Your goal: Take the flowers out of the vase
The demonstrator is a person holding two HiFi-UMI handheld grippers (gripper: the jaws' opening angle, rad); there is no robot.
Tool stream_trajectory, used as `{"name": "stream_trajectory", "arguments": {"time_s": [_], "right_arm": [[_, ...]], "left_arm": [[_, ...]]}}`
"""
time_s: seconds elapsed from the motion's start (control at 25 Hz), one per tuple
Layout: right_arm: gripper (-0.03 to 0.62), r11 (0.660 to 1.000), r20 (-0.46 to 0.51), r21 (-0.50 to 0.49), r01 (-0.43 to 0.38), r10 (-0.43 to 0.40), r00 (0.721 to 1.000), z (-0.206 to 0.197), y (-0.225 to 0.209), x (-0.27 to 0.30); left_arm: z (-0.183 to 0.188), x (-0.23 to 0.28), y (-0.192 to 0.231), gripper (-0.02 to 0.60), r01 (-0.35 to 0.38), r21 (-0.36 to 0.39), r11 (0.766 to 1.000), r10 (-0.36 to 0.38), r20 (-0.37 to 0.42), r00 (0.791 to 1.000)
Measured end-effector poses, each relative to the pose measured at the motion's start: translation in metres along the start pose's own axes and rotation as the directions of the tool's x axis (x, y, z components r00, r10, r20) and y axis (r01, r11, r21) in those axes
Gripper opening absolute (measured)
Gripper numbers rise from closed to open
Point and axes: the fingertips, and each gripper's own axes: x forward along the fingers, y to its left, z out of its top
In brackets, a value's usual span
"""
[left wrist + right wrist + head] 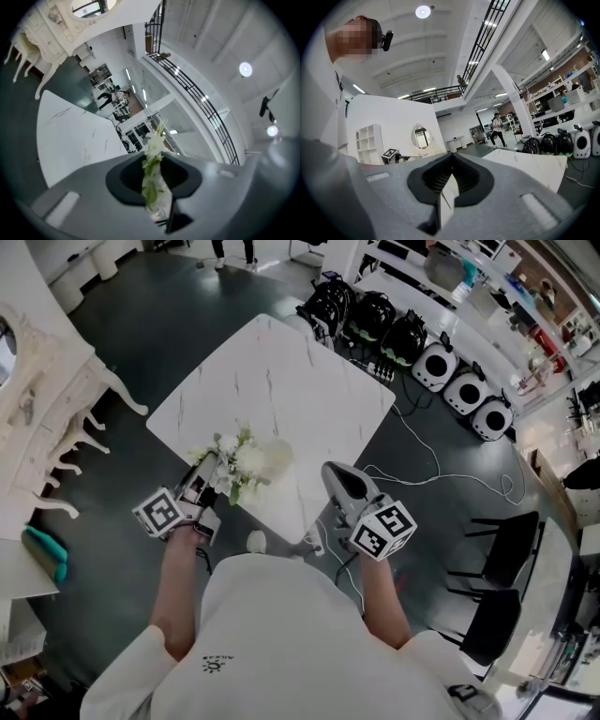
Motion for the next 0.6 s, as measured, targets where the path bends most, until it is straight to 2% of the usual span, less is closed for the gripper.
{"name": "stream_trajectory", "arguments": {"time_s": [0.36,0.52,0.6], "right_arm": [[0.000,1.000,-0.007,0.001,0.003,-0.003,1.000,-0.0044,-0.0019,0.0003],[0.000,1.000,-0.011,-0.002,0.005,-0.005,1.000,-0.0061,-0.0016,0.0015],[0.000,1.000,-0.012,-0.003,0.006,-0.007,1.000,-0.0080,-0.0013,0.0026]], "left_arm": [[-0.0022,0.0028,-0.0007,0.074,0.016,0.027,0.999,-0.016,-0.015,1.000],[-0.0045,0.0015,0.0037,0.074,-0.002,-0.014,1.000,0.002,-0.014,1.000],[-0.0032,0.0006,0.0059,0.074,-0.006,-0.002,1.000,0.006,-0.019,1.000]]}}
